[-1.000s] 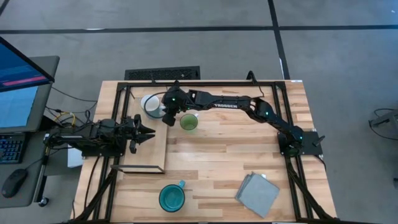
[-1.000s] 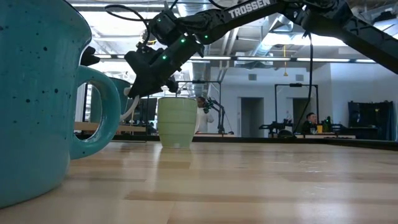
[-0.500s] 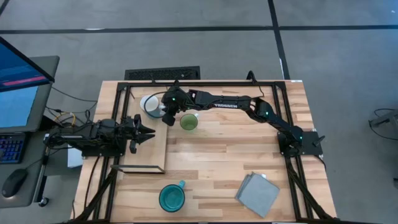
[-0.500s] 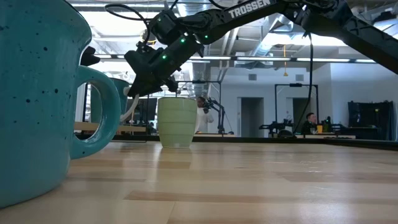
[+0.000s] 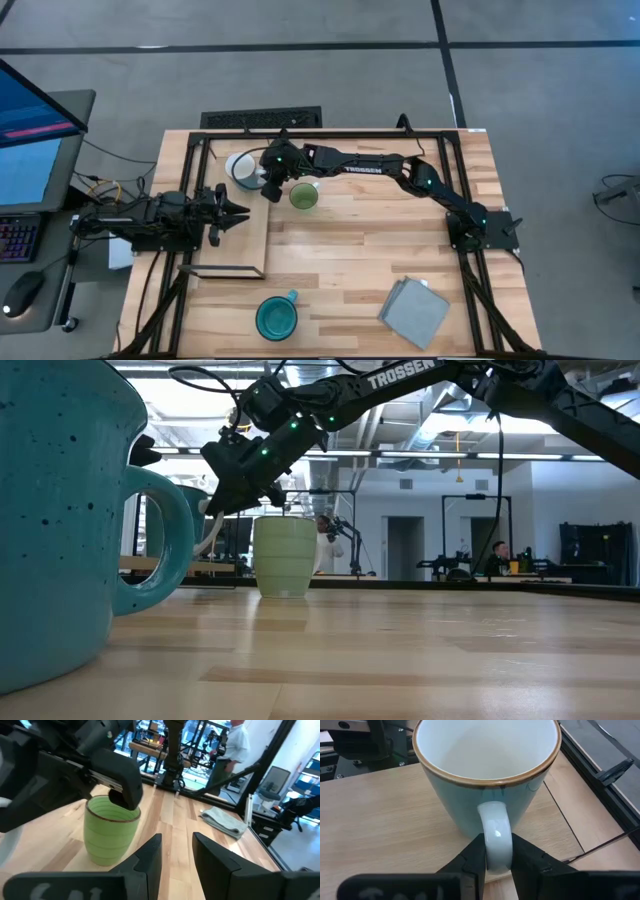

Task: Stack small to large cups/mugs on shelf
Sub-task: Put the light blue mug on the shelf

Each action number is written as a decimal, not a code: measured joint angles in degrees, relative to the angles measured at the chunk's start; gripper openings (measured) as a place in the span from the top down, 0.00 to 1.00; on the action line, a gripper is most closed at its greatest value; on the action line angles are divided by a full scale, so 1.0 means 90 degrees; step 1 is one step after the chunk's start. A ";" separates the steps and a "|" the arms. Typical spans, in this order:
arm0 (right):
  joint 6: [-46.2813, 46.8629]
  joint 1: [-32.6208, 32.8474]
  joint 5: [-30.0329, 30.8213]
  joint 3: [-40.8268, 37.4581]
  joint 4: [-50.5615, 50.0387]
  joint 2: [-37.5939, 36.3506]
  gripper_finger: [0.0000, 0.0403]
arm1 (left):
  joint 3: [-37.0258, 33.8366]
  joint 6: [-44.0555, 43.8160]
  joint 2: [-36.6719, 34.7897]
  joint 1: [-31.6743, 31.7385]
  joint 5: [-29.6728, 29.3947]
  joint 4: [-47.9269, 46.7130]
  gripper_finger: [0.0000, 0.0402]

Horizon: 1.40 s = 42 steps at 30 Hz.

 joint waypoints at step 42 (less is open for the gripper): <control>0.0001 0.0012 0.0015 0.0012 0.0207 -0.0024 0.64 | 0.0000 0.0124 -0.0002 -0.0002 -0.0091 -0.0005 0.76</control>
